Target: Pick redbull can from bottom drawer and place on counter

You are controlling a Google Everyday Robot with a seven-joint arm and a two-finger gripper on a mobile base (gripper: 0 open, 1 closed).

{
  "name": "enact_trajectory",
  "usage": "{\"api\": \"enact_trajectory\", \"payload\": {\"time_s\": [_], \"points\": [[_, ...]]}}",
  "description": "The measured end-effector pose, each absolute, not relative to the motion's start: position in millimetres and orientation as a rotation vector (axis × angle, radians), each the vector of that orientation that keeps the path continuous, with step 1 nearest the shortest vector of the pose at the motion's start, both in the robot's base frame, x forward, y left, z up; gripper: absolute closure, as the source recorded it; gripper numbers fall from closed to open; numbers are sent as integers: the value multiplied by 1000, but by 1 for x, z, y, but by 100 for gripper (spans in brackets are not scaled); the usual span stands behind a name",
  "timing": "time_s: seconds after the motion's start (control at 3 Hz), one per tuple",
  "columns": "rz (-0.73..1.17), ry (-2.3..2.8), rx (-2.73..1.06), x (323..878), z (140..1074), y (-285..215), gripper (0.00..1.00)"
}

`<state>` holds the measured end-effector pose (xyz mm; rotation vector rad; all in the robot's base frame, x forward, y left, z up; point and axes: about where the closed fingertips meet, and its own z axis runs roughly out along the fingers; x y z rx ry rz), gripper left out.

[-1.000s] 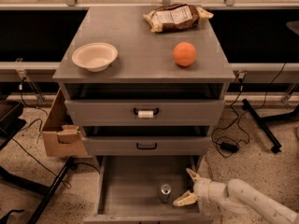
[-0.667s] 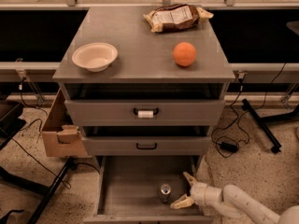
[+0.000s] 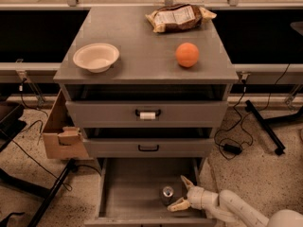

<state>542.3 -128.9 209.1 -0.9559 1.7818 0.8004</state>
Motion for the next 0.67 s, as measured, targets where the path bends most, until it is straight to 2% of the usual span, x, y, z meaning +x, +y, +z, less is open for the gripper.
{"api": "enact_trajectory", "payload": {"time_s": [0.33,0.67], "points": [[829,1772,-949,548,203,-114,0],[862,1793,-967,548,194,-104,18]]}}
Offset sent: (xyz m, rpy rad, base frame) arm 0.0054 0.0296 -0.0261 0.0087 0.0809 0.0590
